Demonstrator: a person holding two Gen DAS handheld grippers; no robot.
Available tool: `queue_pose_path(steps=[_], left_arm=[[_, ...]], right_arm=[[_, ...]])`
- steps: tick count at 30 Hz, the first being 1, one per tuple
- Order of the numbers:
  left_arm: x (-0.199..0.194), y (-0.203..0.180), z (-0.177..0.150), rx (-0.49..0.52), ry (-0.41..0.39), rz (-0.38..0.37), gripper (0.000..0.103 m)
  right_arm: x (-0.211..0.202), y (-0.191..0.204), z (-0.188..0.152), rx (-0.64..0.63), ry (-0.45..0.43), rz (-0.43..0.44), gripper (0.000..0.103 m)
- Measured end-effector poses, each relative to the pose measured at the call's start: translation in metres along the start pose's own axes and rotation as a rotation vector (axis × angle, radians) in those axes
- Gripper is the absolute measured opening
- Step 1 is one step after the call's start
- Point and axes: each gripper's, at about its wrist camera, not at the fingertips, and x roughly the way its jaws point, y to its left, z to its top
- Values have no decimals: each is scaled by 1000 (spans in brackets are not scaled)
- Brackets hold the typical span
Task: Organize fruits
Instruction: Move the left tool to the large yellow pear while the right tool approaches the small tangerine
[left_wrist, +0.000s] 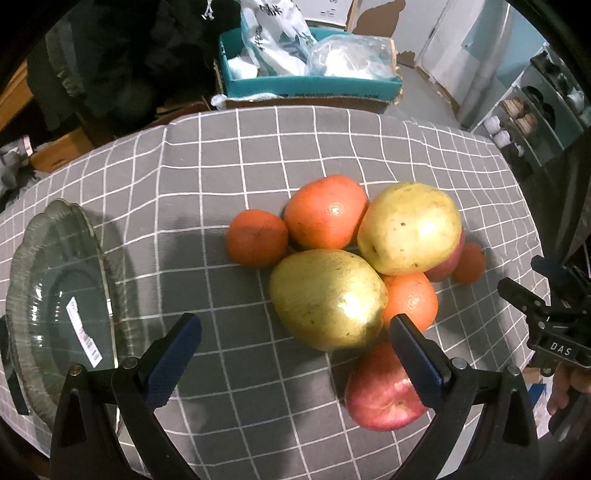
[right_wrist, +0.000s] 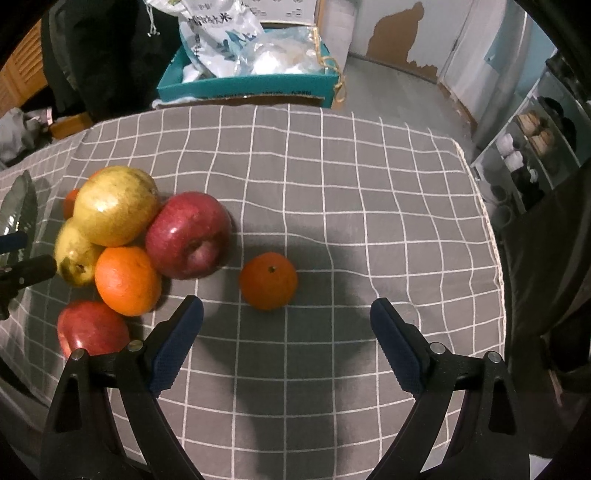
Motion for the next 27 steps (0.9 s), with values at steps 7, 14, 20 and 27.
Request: queue_pose_path(steps=[7,14,20,27], left_arm=[[13,-4,4,7,25,-28,102],[30,-5,5,1,64,-66,95],[38,-3,4,-16,80,-105,91],[40,4,7,-48,72,-184,82]], right_arm=[[14,-2,0,6,32,10,92],[19,-2,0,3,45,20,92],[24,-3,0,7,52,22,92],[37,-4,6,11,61,29,92]])
